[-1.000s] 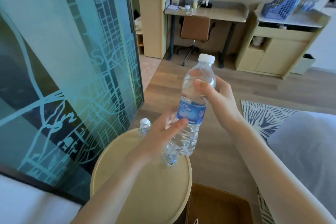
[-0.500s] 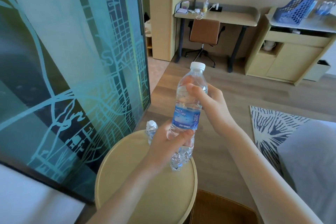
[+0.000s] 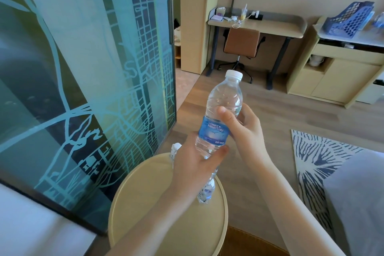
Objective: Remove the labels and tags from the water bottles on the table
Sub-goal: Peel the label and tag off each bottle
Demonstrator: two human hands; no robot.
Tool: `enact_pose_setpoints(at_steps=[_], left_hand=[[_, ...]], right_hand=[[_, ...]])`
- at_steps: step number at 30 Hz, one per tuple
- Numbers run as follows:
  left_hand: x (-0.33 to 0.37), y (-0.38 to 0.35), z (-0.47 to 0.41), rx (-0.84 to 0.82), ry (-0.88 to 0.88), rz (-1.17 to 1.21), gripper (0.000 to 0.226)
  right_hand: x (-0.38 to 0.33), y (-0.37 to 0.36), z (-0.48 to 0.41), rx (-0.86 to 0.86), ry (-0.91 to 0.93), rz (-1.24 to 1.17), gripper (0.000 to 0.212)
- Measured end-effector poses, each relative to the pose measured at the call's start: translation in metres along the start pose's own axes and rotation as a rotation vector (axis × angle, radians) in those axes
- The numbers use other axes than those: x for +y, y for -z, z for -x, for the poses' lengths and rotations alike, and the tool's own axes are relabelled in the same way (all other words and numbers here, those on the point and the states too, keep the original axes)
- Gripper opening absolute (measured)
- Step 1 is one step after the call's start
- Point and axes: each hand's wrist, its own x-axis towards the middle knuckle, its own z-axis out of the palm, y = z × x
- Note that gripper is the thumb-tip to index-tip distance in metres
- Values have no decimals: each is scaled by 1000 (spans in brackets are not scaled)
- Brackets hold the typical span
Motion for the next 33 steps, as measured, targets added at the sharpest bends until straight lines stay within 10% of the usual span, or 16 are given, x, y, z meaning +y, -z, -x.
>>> enact_pose_setpoints(at_steps=[23,33], left_hand=[[-6,2,-9,-132,7,195,47],[-15,19,-23,-488,121,237,59]], right_hand=[[-2,5,-9,35,87,22,21],[-2,6,-11,-26,11,-23,31]])
